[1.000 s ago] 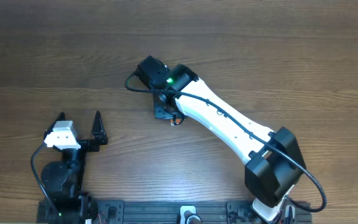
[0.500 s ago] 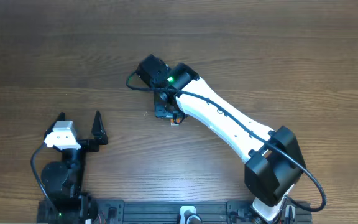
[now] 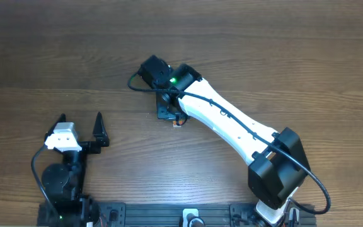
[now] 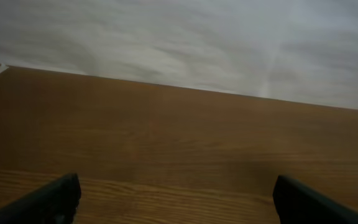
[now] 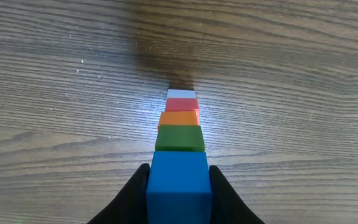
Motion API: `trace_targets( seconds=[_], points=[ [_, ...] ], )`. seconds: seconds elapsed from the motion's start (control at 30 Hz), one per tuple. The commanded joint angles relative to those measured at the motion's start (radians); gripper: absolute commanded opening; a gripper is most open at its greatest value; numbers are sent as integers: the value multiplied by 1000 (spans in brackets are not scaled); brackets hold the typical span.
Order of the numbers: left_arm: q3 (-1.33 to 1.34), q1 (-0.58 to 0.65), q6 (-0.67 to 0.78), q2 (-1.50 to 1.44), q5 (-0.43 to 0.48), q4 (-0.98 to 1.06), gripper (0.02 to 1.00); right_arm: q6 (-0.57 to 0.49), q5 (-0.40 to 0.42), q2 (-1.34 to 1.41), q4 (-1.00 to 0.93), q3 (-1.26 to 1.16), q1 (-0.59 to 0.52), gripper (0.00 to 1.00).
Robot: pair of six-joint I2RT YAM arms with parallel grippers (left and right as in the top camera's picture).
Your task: Stack Cubes
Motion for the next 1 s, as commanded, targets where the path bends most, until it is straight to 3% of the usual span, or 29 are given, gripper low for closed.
trace_targets(
  seconds=[0.03, 0.47, 0.67, 0.9, 1.0],
  points=[
    [-6, 5, 7, -8, 14, -1, 1000, 10, 17, 14, 6, 13, -10, 205],
    [-6, 5, 7, -8, 14, -1, 1000, 10, 16, 29, 7, 13, -10, 224],
    [-6, 5, 7, -8, 14, -1, 1000, 10, 16, 29, 6, 13, -10, 286],
    [-6, 5, 7, -8, 14, -1, 1000, 10, 16, 29, 8, 13, -10, 542],
    [-6, 5, 7, -8, 14, -1, 1000, 10, 16, 29, 14, 13, -11, 720]
  ],
)
